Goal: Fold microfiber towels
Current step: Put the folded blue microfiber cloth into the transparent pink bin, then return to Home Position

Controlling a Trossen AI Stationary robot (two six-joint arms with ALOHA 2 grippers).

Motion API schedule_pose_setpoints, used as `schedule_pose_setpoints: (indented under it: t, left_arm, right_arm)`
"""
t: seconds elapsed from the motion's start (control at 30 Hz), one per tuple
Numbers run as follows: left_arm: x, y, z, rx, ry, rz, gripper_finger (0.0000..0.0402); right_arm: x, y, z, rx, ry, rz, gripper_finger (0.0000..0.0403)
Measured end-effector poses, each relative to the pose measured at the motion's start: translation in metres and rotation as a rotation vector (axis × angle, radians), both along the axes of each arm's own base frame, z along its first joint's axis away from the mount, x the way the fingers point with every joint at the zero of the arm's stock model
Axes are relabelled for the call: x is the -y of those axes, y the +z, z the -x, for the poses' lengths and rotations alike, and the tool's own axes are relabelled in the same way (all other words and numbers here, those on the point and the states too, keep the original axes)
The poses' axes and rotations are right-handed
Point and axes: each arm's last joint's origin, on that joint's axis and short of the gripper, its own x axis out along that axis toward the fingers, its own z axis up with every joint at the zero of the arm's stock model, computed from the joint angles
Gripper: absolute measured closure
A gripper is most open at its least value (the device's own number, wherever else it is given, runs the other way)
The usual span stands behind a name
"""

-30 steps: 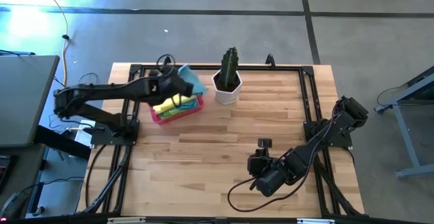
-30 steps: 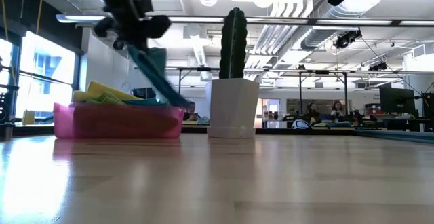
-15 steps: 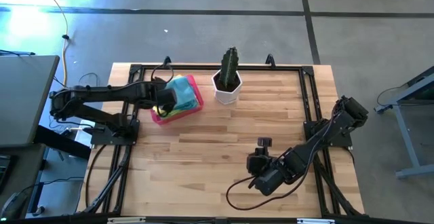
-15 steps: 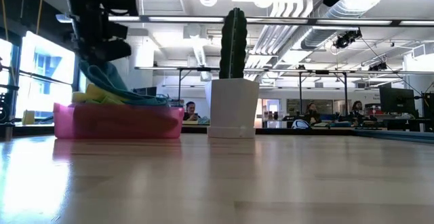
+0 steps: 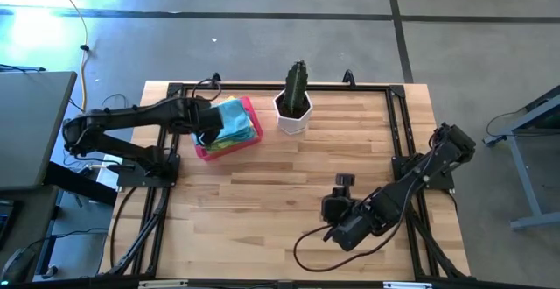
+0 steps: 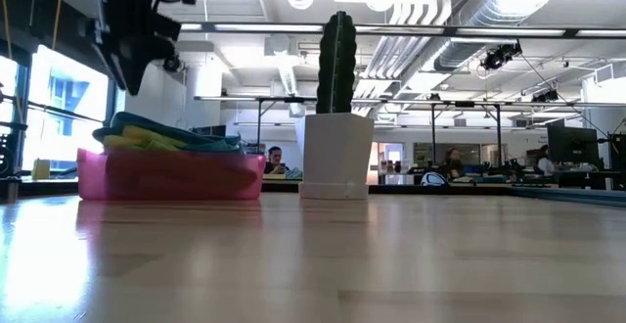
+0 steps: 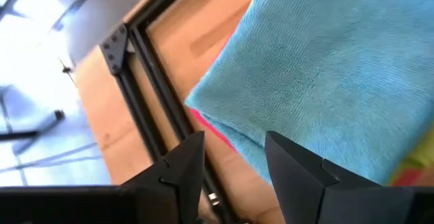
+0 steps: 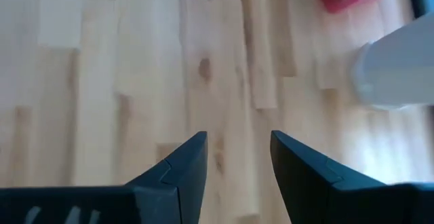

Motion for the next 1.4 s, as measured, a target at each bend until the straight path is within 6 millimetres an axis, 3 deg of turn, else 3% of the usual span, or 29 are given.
schedule_pose_setpoints:
  t: [0.17, 0.33, 0.5, 0.7, 0.9, 1.07, 1.4]
  left_arm:
    - [0.007, 0.033, -0.004, 0.02, -0.105, -0.012, 0.0256]
    - [0.022, 0.058, -0.005, 0.098, -0.229, -0.045, 0.0255]
    - [0.042, 0.08, 0.012, 0.205, -0.341, -0.052, 0.0255]
    - [0.064, 0.092, 0.049, 0.481, -0.373, -0.085, 0.0254]
    - [0.081, 0.08, 0.066, 0.742, -0.536, -0.056, 0.0254]
    - [0.087, 0.06, 0.072, 0.866, -0.594, -0.104, 0.0254]
    - [0.109, -0.009, 0.032, 1.043, -0.716, -0.247, 0.0254]
  right_arm:
    - [0.011, 0.007, 0.007, -0.074, 0.067, 0.163, 0.0249]
    - [0.054, 0.004, 0.024, -0.106, -0.055, 0.201, 0.0249]
    - [0.104, 0.002, 0.054, 0.047, -0.162, 0.072, 0.0249]
    - [0.144, -0.028, 0.088, 0.319, -0.149, -0.07, 0.0249]
    - [0.164, -0.059, 0.116, 0.54, -0.032, -0.153, 0.0249]
    - [0.18, -0.074, 0.137, 0.692, -0.064, -0.133, 0.0249]
    - [0.191, -0.106, 0.153, 0.854, -0.065, -0.208, 0.0249]
